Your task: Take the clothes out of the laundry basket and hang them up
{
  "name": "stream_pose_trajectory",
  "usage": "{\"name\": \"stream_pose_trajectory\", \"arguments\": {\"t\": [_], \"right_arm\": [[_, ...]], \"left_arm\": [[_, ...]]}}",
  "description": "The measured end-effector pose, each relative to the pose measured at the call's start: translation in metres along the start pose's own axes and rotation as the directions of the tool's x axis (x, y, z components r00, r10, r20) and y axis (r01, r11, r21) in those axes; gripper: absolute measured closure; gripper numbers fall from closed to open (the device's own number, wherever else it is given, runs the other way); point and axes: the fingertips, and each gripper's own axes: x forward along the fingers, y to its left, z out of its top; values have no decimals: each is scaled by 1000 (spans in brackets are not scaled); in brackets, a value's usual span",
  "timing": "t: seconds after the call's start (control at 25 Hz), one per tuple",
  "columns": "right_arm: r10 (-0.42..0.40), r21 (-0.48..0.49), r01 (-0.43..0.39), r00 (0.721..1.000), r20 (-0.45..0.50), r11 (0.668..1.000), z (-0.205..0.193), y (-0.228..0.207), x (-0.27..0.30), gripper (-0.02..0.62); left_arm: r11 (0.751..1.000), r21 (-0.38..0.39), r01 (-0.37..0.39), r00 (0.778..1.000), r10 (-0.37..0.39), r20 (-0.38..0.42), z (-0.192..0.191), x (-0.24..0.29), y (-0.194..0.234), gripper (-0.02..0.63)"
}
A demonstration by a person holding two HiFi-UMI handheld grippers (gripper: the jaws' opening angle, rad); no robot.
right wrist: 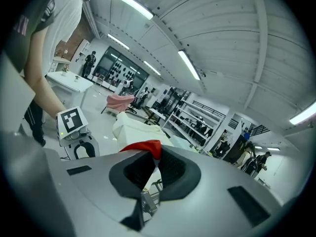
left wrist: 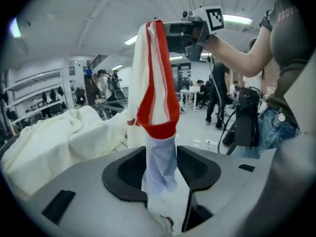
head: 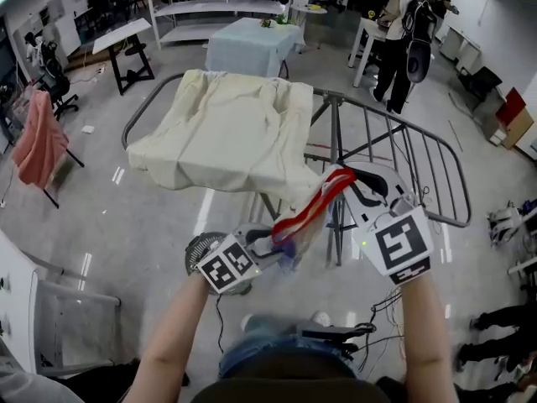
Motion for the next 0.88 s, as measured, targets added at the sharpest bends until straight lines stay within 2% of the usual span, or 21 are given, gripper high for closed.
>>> {"name": "stream_pose_trajectory", "arguments": {"t": [0.12, 0.28, 0.36, 0.44, 0.52, 0.6, 0.68, 0.8, 0.88], "right_arm": [[-35, 9, 35, 999, -20, 999, -18, -18, -19, 588], [-74, 46, 76, 997, -35, 996, -41, -44, -43, 588], [-113, 54, 116, 992, -58, 992, -56, -58, -55, 588], [-148, 75, 154, 986, -81, 985, -71, -69, -65, 588], [-173, 83, 182, 979, -105, 980, -84, -79, -76, 588], [-195, 94, 206, 973, -122, 974, -94, -89, -88, 588], [-217, 103, 232, 967, -135, 967, -104, -100, -98, 588], [-240, 108, 257, 960, -142, 960, -118, -116, -111, 588], [-249, 105, 264, 958, -139, 959, -128, -127, -122, 588]], "left_arm": [[994, -6, 109, 994, -109, 14, 17, 20, -19, 416], [991, -76, 110, 993, -107, 52, 45, 51, -38, 416], [983, -118, 137, 988, -128, 84, 61, 71, -59, 416], [970, -159, 182, 979, -165, 117, 78, 92, -87, 372], [966, -178, 186, 977, -164, 133, 94, 116, -112, 346], [979, -171, 111, 989, -93, 112, 106, 144, -123, 341], [982, -191, -6, 996, 23, 86, 117, 170, -118, 336], [948, -287, -137, 984, 164, 69, 133, 194, -100, 337], [933, -304, -195, 973, 223, 60, 141, 202, -90, 361]]}}
